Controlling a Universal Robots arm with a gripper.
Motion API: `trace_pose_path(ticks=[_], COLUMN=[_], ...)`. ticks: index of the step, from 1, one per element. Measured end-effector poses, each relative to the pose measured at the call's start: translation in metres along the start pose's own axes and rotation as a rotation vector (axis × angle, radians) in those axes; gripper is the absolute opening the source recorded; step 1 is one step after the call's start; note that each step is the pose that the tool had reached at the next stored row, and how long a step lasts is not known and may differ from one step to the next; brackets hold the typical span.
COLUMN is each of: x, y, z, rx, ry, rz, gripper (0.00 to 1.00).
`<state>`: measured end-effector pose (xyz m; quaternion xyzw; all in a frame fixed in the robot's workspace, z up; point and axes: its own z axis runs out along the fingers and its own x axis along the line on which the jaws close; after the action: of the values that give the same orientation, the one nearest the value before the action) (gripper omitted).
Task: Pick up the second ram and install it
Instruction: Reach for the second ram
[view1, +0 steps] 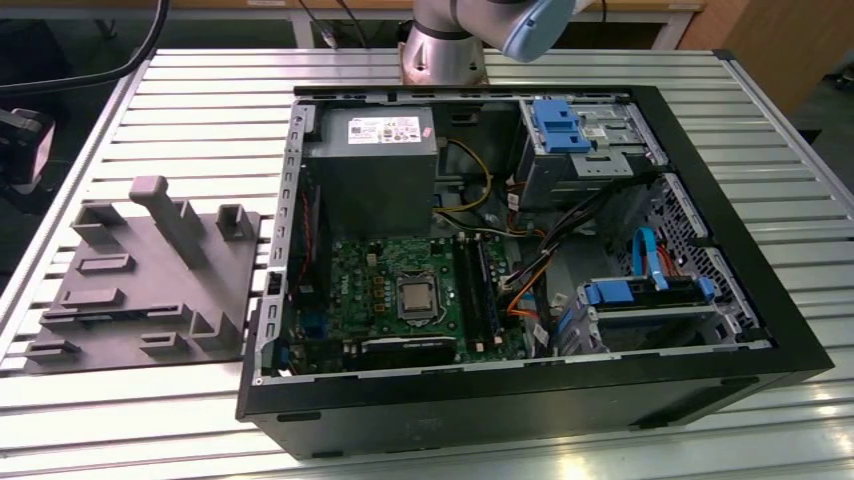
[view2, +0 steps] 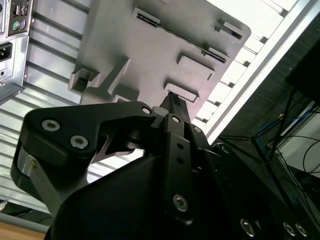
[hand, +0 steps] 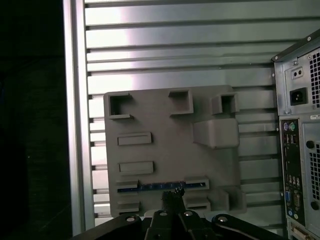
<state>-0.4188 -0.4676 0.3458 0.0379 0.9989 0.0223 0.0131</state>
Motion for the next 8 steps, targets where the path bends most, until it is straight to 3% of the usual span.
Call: trace_pose_path(ticks=[8], x=[0.0028], y=[-0.0025], z=[0.0053], rx=[0.0000], ry=[0.0000], rz=[0.000], gripper=[0.11])
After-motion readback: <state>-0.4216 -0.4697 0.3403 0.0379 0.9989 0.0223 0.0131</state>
